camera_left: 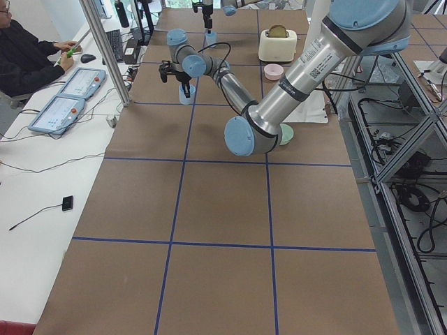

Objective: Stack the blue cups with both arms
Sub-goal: 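Carry the light-blue cup with the left gripper to the table center, then lower the cup onto the table and open the left gripper, then withdraw the left arm while the right gripper lifts the other light-blue cup, then carry the held cup with the right gripper over the center cup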

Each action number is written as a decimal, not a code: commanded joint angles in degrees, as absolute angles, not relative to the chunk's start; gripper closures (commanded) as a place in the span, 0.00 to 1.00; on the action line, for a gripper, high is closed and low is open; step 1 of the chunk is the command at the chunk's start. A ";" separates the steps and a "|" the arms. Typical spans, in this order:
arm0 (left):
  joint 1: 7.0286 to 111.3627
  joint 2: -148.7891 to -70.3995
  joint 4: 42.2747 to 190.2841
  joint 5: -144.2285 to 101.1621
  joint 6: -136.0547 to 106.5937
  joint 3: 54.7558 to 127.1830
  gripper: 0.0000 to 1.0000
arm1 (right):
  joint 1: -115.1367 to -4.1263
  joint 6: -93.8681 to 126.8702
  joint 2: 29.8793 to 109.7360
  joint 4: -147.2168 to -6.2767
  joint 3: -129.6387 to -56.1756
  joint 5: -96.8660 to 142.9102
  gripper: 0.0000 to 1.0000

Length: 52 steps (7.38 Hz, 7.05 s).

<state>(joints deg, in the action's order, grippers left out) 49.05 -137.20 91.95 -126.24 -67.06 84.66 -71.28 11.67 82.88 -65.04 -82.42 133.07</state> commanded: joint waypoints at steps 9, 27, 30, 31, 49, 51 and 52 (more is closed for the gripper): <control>37.44 -141.86 97.73 -120.59 -63.37 75.76 1.00 | -71.28 11.43 83.32 -64.95 -82.18 132.98 0.01; 55.71 -132.46 99.41 -136.05 -52.48 83.22 0.08 | -70.23 9.58 84.47 -65.04 -82.00 132.80 0.40; 59.58 -127.02 99.32 -137.11 -48.28 86.92 0.08 | -69.44 9.67 83.94 -65.13 -81.91 131.15 0.95; 60.11 -125.87 99.23 -137.11 -47.90 87.62 0.06 | -69.35 9.58 83.85 -65.13 -82.09 131.13 1.00; 76.90 -107.14 91.05 -130.87 -1.32 84.03 0.02 | -42.66 52.99 45.30 -100.94 -98.09 118.59 1.00; 76.99 -106.17 92.89 -130.96 -1.41 83.50 0.02 | -40.26 53.26 44.30 -100.90 -96.78 117.25 1.00; 76.99 -106.17 93.07 -130.96 -1.41 83.41 0.02 | -39.56 53.17 42.21 -100.12 -93.46 116.46 1.00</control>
<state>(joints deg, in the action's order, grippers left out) 76.96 -106.31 92.50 -130.94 -1.41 83.68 -40.72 53.15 44.22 -100.51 -96.35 117.51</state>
